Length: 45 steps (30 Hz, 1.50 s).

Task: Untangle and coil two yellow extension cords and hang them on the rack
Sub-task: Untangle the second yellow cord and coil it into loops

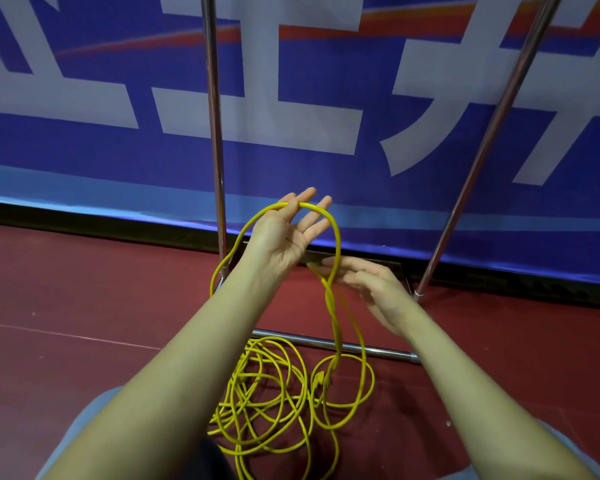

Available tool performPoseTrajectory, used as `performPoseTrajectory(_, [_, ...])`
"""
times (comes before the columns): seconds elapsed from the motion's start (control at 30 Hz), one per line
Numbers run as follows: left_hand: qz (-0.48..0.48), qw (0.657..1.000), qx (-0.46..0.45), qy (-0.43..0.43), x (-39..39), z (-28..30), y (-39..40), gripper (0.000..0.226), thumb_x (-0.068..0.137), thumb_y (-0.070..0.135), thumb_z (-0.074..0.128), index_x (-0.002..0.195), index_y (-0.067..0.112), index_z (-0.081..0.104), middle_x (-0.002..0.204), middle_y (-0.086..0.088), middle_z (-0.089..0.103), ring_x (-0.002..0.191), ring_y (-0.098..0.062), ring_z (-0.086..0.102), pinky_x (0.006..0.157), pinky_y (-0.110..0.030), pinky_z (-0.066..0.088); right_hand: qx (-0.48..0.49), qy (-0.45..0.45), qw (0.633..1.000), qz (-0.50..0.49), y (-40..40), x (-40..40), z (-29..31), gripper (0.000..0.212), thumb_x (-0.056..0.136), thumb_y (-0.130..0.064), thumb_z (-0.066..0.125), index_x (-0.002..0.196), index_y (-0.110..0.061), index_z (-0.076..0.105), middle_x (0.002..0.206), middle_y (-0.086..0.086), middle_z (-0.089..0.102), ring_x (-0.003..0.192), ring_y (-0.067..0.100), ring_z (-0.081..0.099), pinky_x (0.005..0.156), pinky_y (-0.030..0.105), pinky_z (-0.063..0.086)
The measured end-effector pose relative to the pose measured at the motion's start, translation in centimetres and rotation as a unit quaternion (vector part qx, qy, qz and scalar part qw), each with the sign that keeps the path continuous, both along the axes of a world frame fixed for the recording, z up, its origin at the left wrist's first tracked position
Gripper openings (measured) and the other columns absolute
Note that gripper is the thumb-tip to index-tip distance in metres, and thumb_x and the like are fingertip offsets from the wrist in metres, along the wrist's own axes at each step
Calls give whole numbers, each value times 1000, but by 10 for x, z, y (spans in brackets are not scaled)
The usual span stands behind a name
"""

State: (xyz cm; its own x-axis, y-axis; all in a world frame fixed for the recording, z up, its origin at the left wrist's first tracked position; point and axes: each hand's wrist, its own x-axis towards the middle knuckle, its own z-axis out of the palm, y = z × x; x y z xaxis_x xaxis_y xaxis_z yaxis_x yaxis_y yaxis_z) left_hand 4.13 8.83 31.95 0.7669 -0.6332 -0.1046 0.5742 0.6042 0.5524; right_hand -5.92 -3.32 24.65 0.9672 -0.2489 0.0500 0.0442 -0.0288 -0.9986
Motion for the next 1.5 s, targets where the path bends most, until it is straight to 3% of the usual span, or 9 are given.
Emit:
performPoseTrajectory(0.1, [-2,1000,-16,-10,0,4,1,11,102,7,36,108,8,45,102,-7,64,115,-38,56,66,-44,58,-69,-11,995,-67,4,3,-2,15,86,2,60,93,-9,67,77,-8,72,77,0,65,77,12,47])
performPoseTrajectory(0.23, [-1,998,3,-57,-1,4,2,18,101,12,41,89,4,52,99,-9,66,98,-26,67,80,-38,56,-41,-4,993,-112,2,3,7,14,87,2,58,90,-6,68,67,1,70,60,11,67,62,19,55])
performPoseTrajectory(0.37, [-66,973,95,-198,-8,-7,-5,10,97,10,47,94,7,55,89,-5,72,90,-17,69,83,-28,53,-32,6,991,-131,1,0,17,11,84,4,61,91,1,69,62,4,68,53,16,67,55,20,54])
performPoseTrajectory(0.6, [-35,981,107,-160,-8,-15,-8,15,101,12,40,101,5,53,96,-8,68,79,-13,71,67,-24,58,22,22,992,-120,4,-6,27,8,84,-4,64,77,-5,68,66,8,71,57,19,68,59,25,56])
performPoseTrajectory(0.8, [21,998,12,-59,4,6,-3,17,102,11,36,96,4,51,111,-19,60,106,-31,60,70,-31,57,-27,72,997,16,8,-9,26,14,90,-9,55,90,-8,69,73,1,72,68,8,67,67,17,52])
performPoseTrajectory(0.93, [27,997,7,-75,5,7,-1,18,103,15,36,99,6,51,109,-13,63,107,-26,62,80,-33,54,-41,46,998,-33,11,-8,29,16,90,-4,56,80,-4,69,60,0,67,55,6,62,55,14,47])
performPoseTrajectory(1.1, [-13,968,125,-216,-1,-7,-8,9,96,1,47,95,7,53,92,-7,69,87,-16,67,90,-30,50,-76,33,995,-62,11,-9,33,14,87,-5,62,75,-7,70,53,0,64,49,6,59,54,15,48])
performPoseTrajectory(1.37, [41,980,135,-143,9,-19,-6,10,99,1,43,93,4,50,90,-14,65,76,-17,68,63,-25,59,-63,-50,980,-182,0,-7,36,18,87,-6,63,74,-15,72,58,-2,66,54,8,59,58,22,53])
performPoseTrajectory(1.5, [44,971,173,-158,10,-23,-6,10,99,1,43,93,6,51,88,-14,66,69,-14,70,59,-26,58,-53,-116,966,-224,-4,-4,40,14,86,-3,63,80,-12,71,65,-9,63,59,3,52,59,15,43])
